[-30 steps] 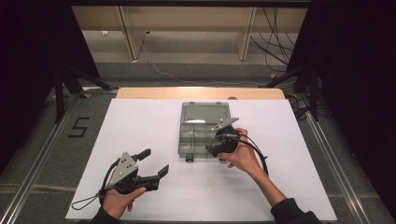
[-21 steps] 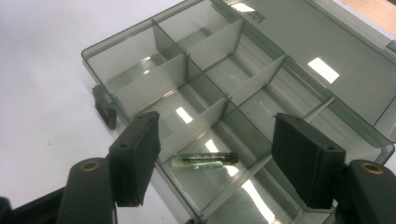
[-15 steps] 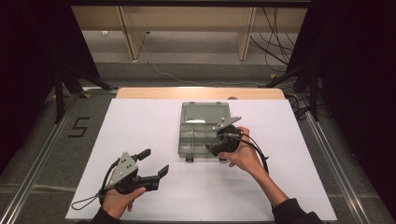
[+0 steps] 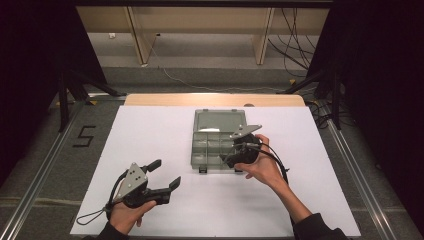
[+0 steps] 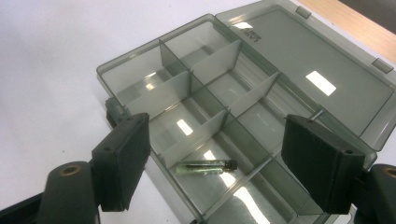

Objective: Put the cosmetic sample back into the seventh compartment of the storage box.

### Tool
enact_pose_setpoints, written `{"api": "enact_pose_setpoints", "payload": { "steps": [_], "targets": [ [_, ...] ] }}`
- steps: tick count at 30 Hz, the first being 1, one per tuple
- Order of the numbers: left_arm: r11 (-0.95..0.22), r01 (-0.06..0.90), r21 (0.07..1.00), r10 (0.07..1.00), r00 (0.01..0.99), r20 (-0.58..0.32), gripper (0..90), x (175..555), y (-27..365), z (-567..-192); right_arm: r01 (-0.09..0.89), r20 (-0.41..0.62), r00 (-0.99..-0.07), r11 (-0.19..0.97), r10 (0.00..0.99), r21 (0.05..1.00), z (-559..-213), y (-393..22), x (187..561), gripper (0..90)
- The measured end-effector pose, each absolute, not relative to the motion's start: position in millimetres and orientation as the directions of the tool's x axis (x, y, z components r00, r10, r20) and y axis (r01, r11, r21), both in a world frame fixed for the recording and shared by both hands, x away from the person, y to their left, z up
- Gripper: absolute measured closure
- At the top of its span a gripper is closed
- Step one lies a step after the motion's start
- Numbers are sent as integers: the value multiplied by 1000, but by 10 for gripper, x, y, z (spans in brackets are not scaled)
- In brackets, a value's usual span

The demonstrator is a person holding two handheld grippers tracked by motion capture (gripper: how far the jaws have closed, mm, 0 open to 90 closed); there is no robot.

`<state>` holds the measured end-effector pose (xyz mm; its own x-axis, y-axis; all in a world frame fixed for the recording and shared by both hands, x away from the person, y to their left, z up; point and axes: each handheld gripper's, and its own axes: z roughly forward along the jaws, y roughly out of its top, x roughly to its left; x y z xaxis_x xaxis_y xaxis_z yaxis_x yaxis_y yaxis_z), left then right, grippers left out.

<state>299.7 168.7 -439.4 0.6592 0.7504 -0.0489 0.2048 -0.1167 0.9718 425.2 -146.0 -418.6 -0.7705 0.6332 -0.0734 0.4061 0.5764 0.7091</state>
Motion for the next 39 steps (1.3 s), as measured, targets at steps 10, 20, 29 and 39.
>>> {"api": "enact_pose_setpoints", "payload": {
  "steps": [10, 20, 29, 39],
  "targets": [
    [-116, 205, 972, 750, 659, -50, 159, 2997, 1688, -4393, 381, -75, -773, 555, 630, 739, -4116, -1473, 4191, 242],
    [-116, 206, 972, 750, 659, -50, 159, 2995, 1687, -4393, 375, -64, -781, 549, 621, 747, -4069, -1485, 4159, 235],
    [-116, 205, 972, 751, 658, -49, 159, 2996, 1689, -4392, 371, -54, -788, 543, 613, 753, -4044, -1487, 4128, 232],
    [-116, 205, 972, 751, 658, -50, 159, 2996, 1690, -4393, 353, -50, -798, 533, 601, 769, -4021, -1472, 4095, 224]
  ]
}}
